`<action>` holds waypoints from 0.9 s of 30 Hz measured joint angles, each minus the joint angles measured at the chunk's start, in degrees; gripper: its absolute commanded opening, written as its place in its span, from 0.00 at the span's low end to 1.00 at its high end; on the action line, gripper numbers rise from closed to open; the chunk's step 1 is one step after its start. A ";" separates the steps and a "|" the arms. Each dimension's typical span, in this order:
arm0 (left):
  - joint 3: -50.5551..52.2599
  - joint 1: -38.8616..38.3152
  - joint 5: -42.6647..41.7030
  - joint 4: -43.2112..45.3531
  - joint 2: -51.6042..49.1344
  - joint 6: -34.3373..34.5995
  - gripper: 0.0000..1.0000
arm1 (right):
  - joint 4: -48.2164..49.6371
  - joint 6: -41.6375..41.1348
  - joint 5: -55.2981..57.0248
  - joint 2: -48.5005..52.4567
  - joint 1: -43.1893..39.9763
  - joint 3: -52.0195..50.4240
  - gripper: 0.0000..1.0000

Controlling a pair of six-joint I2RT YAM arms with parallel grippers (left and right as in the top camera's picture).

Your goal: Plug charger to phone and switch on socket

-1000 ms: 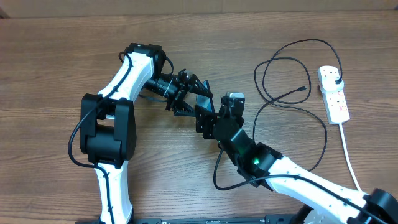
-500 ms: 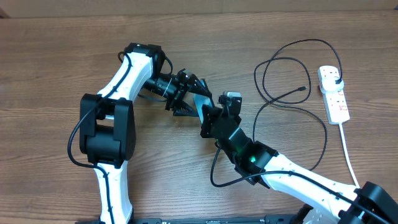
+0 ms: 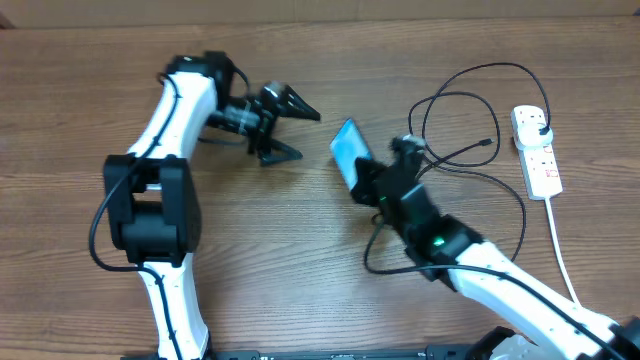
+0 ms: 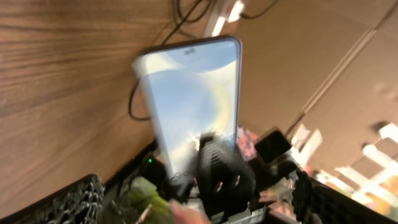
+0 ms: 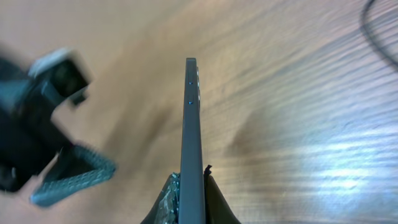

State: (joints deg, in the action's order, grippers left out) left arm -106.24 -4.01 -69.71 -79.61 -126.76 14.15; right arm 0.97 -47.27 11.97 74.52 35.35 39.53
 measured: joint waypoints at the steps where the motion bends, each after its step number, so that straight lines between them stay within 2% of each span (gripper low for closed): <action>1: -2.03 1.29 -0.17 -2.23 0.11 -2.45 1.00 | 0.13 -1.70 -2.58 -1.77 -2.60 0.00 0.04; 5: -5.84 3.76 1.62 -8.33 3.69 -10.80 1.00 | 0.87 -9.07 -10.75 -5.27 -8.79 0.00 0.04; 9: -6.75 4.11 9.27 -12.46 14.23 -17.73 1.00 | 0.59 -15.32 -16.72 -5.25 -9.49 0.00 0.04; 18: -5.49 4.72 24.26 -11.02 38.34 -21.00 1.00 | 3.76 -20.31 -25.75 -5.25 -9.44 -0.11 0.04; 21: 4.39 6.56 29.90 -4.55 49.57 -18.84 0.99 | 3.48 -20.57 -26.82 -5.25 -9.44 -0.72 0.04; 23: 15.19 8.70 31.89 5.40 57.53 -15.47 1.00 | 2.75 -20.72 -27.71 -5.25 -9.44 -1.14 0.04; 25: 25.97 10.62 32.94 13.18 63.60 -9.66 0.99 | 2.73 -21.03 -28.65 -5.25 -9.44 -1.36 0.04; 27: 38.93 12.41 33.75 22.36 69.29 0.42 0.99 | 2.71 -21.88 -29.40 -5.25 -9.44 -1.40 0.04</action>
State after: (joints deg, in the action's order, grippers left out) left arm -67.31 8.40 -35.97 -57.25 -57.47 14.57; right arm 3.68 -69.14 -17.43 69.28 25.91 38.13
